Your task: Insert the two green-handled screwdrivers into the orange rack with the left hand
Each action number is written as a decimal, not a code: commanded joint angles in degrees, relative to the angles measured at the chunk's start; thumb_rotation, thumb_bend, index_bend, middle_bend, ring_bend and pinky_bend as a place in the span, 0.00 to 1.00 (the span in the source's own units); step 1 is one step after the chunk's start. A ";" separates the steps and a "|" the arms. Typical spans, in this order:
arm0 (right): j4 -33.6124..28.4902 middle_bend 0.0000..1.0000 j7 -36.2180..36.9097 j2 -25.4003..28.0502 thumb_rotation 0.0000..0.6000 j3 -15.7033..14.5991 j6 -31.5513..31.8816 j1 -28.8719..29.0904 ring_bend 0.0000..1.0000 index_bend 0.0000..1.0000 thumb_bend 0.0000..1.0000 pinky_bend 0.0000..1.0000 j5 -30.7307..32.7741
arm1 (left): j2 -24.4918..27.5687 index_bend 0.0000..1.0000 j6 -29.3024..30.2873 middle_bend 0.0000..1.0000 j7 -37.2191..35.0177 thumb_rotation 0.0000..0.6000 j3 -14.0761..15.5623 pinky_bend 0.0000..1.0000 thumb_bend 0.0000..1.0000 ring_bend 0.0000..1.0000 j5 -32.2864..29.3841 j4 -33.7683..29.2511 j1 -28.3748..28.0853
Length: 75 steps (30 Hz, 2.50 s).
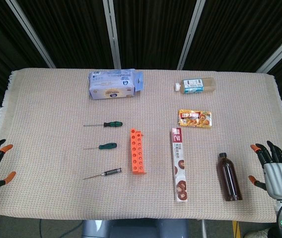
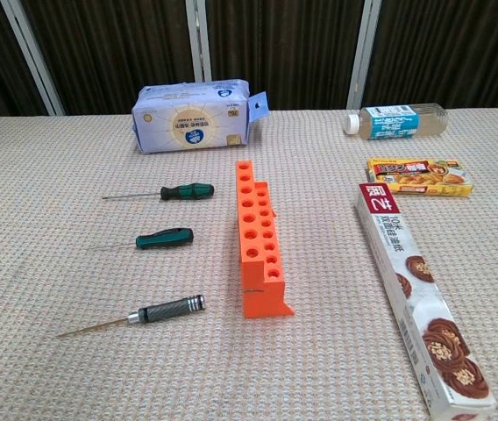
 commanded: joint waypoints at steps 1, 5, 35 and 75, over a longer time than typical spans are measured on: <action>0.03 0.15 0.05 -0.10 1.00 0.00 -0.03 0.02 0.01 0.16 0.00 0.13 0.01 | -0.17 0.22 -0.05 0.10 -0.09 1.00 0.05 0.00 0.19 0.01 0.14 0.03 -0.09; -0.04 0.15 0.00 -0.10 1.00 -0.10 -0.05 0.05 0.01 0.16 0.00 0.13 -0.20 | -0.34 0.22 0.08 0.10 -0.12 1.00 0.03 0.00 0.19 0.02 0.16 0.29 -0.04; 1.02 0.15 1.93 0.00 1.00 -0.27 0.70 -0.57 0.02 0.16 0.00 0.13 -0.50 | 0.88 0.36 -9.94 0.14 0.63 1.00 -0.95 0.01 0.36 0.07 2.07 -5.30 -7.62; 1.78 0.15 3.47 0.13 1.00 -1.00 0.99 -1.85 0.02 0.16 0.00 0.13 -0.20 | -31.24 0.40 -22.89 0.05 54.59 1.00 -11.47 0.00 0.35 0.00 -42.01 -2.23 -42.75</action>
